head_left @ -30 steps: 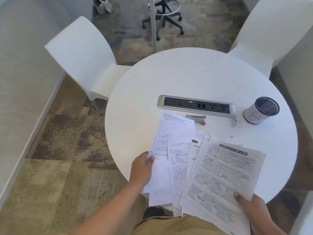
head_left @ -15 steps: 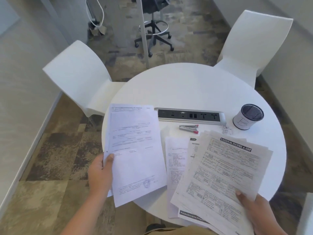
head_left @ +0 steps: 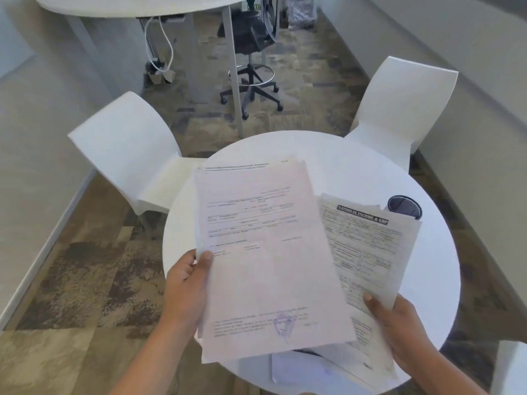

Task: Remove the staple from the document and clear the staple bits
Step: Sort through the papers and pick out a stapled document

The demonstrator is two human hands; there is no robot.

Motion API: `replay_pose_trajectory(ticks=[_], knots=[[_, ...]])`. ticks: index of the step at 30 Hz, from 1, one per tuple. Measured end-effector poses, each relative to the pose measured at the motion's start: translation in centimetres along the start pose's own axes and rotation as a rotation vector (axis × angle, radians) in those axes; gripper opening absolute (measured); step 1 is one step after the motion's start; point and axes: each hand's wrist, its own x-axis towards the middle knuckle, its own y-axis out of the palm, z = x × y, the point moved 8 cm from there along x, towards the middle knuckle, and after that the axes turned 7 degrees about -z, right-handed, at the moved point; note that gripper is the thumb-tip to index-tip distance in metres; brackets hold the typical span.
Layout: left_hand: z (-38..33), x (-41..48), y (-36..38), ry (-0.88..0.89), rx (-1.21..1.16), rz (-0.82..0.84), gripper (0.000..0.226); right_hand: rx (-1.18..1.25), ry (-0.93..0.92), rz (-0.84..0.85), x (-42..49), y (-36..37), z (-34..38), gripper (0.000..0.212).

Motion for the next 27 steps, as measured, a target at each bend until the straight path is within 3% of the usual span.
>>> replay_pose_trajectory(ticks=[3,6,9,12,14,16,17,19,23,27], knots=[[0.4,-1.2,2.4,-0.018,0.029,0.081,0.022,0.058,-0.026,0.079,-0.8,1.7,1.3,0.024],[1.1,-2.0,4.0,-0.046,0.076,0.124,0.028,-0.005,-0.039,0.179,-1.8,2.8,2.2,0.014],[1.8,-2.5,5.1,-0.097,0.119,0.146,0.025,-0.056,-0.059,0.305,-2.7,3.4,3.1,0.028],[2.9,-3.0,6.3,-0.269,0.015,0.213,0.068,-0.091,-0.066,0.324,-2.8,3.4,3.1,0.028],[3.7,-3.1,6.7,-0.339,-0.018,0.228,0.074,-0.082,-0.059,0.259,-2.3,2.6,2.8,0.021],[4.1,-3.2,7.2,-0.348,0.018,0.25,0.061,0.023,0.041,0.217,-1.5,1.9,1.9,0.053],[4.1,-3.4,7.6,-0.338,0.022,0.279,0.048,0.068,0.069,0.205,-1.6,1.8,2.1,0.058],[3.8,-3.7,8.3,-0.34,-0.007,0.345,0.029,0.102,0.057,0.221,-1.6,2.0,2.6,0.041],[3.0,-3.7,9.1,-0.35,-0.034,0.442,0.031,0.082,-0.011,0.357,-1.5,2.4,3.7,0.031],[1.6,-3.8,10.3,-0.26,0.02,0.518,0.03,0.023,-0.09,0.337,-0.8,2.0,6.0,0.033]])
